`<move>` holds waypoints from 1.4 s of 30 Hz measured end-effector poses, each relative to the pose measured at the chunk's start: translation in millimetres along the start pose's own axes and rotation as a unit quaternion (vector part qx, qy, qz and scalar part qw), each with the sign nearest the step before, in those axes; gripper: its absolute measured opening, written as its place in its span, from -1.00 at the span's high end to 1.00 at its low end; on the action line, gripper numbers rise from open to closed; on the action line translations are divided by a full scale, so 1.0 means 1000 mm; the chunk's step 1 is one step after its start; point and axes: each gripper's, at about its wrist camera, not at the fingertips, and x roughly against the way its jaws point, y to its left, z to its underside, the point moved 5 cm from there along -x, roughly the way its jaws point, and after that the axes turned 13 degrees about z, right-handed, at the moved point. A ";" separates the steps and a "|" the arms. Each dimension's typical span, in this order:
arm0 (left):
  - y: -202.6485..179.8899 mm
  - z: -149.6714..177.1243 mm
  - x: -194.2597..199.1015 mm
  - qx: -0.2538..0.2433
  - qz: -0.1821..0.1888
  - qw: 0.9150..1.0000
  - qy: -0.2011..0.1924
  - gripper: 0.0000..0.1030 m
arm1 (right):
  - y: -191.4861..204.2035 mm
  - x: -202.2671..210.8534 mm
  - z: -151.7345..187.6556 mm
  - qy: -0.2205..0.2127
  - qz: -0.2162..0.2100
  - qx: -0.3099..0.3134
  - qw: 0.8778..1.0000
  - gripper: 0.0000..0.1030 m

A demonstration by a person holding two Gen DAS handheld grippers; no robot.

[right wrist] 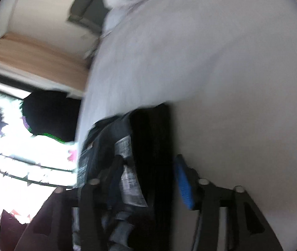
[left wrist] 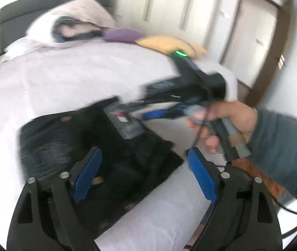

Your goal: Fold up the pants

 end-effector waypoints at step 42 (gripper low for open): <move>0.196 0.064 -0.012 0.270 0.001 0.961 0.062 -0.61 | 0.033 -0.023 0.043 0.066 0.001 0.078 0.995 -0.36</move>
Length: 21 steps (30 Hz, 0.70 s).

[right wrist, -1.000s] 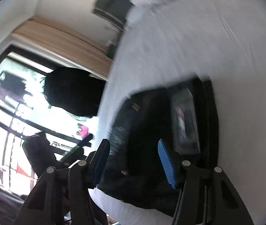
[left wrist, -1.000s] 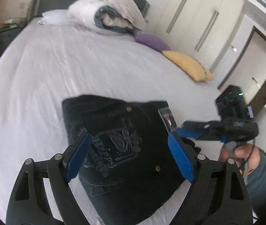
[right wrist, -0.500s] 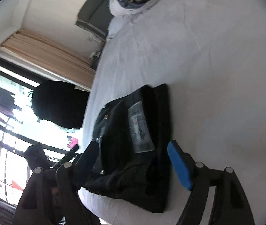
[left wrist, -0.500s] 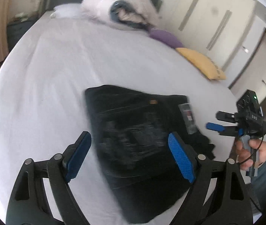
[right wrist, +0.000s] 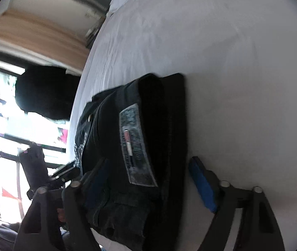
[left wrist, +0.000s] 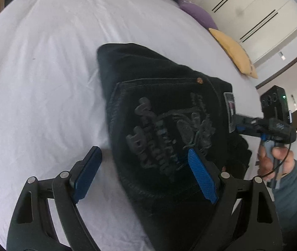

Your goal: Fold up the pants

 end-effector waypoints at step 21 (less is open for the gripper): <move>-0.032 -0.053 0.075 -0.070 -0.042 0.994 -0.072 0.63 | 0.104 0.042 -0.037 -0.106 0.072 0.108 0.986 0.59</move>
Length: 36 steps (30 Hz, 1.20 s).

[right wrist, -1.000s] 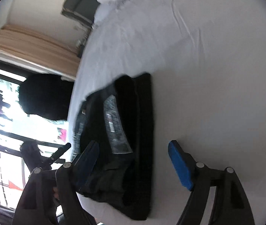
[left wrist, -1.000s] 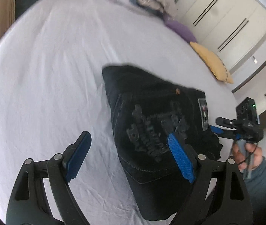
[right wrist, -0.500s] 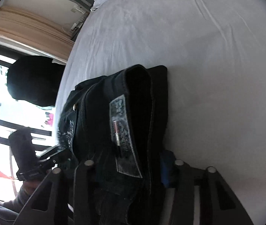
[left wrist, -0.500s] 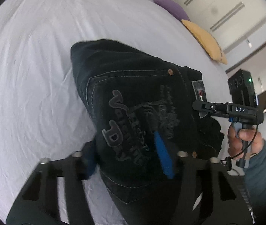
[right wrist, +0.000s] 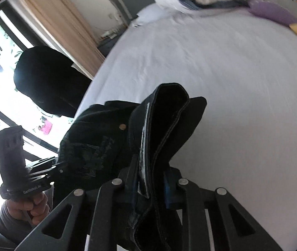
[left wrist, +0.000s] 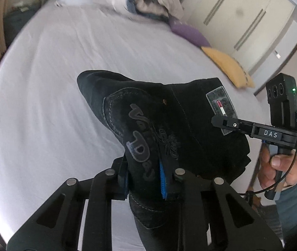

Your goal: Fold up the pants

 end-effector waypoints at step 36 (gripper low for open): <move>-0.078 -0.021 0.215 -0.100 -0.330 0.902 -0.259 -1.00 | 0.080 0.193 0.008 -0.354 0.215 0.010 0.910 -1.00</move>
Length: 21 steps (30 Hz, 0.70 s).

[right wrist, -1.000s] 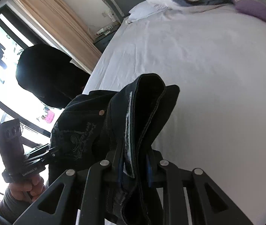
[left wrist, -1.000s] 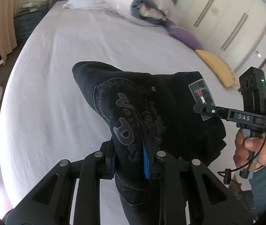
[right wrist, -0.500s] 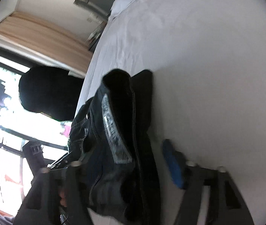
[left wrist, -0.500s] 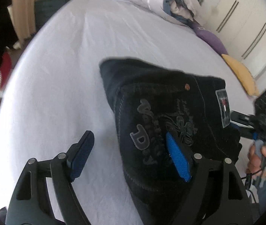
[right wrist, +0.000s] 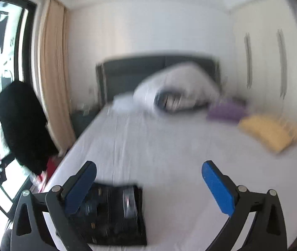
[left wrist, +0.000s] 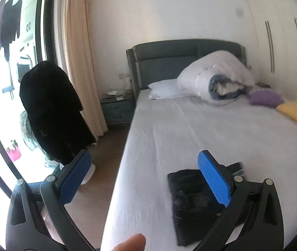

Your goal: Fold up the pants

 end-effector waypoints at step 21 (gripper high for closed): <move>-0.037 0.033 0.053 0.055 0.080 0.984 0.152 -1.00 | 0.022 0.080 -0.016 0.117 0.031 -0.007 0.993 -1.00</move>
